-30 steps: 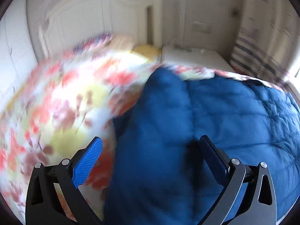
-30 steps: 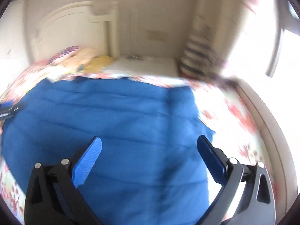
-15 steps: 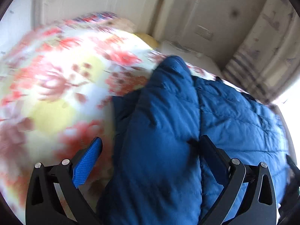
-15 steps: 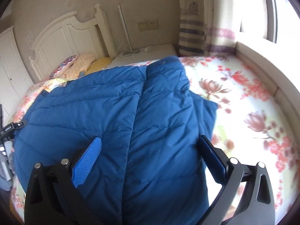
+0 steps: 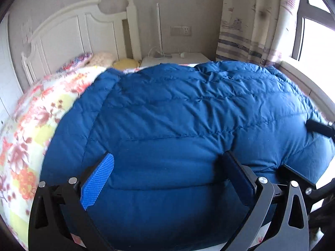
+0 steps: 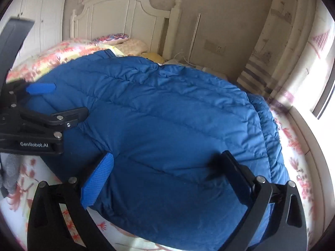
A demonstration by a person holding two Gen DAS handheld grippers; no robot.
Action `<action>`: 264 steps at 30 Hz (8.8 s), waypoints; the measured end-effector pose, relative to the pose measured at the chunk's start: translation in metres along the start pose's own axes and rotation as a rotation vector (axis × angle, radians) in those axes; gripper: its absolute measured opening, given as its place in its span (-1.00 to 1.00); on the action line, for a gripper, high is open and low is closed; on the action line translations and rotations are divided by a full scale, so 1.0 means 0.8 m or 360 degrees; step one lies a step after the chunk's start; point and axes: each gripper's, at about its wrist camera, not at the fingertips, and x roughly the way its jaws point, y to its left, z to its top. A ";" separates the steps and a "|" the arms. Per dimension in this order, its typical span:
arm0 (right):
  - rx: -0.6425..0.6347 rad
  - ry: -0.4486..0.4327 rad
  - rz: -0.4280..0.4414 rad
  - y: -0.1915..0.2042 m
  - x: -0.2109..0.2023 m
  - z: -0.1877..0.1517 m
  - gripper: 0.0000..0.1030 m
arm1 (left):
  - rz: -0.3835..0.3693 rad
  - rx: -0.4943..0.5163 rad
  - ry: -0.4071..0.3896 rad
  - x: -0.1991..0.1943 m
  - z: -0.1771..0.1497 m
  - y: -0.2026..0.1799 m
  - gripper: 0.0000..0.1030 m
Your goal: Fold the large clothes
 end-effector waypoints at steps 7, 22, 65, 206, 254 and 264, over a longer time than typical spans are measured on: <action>0.0585 0.0040 0.0086 -0.117 -0.050 -0.051 0.95 | 0.0098 -0.0212 -0.0019 -0.023 -0.023 0.080 0.91; 0.1142 0.0198 0.0393 -0.134 -0.098 -0.146 0.92 | 0.0032 -0.0468 0.0071 -0.007 -0.033 0.139 0.91; 0.1683 -0.0680 0.0537 -0.216 -0.223 -0.176 -0.50 | -0.0133 0.0378 0.0077 -0.023 -0.005 -0.165 0.91; -0.0170 0.0504 0.0373 -0.012 0.118 0.205 0.45 | -0.0379 -0.0330 0.0148 0.062 0.087 0.124 0.88; -0.0946 0.0569 0.0505 0.210 0.109 0.200 -0.07 | -0.0529 -0.0316 -0.0087 -0.141 -0.047 0.134 0.87; -0.0946 0.0426 0.0368 0.215 0.068 0.206 0.02 | -0.0751 -0.0507 0.0190 -0.063 -0.099 0.141 0.91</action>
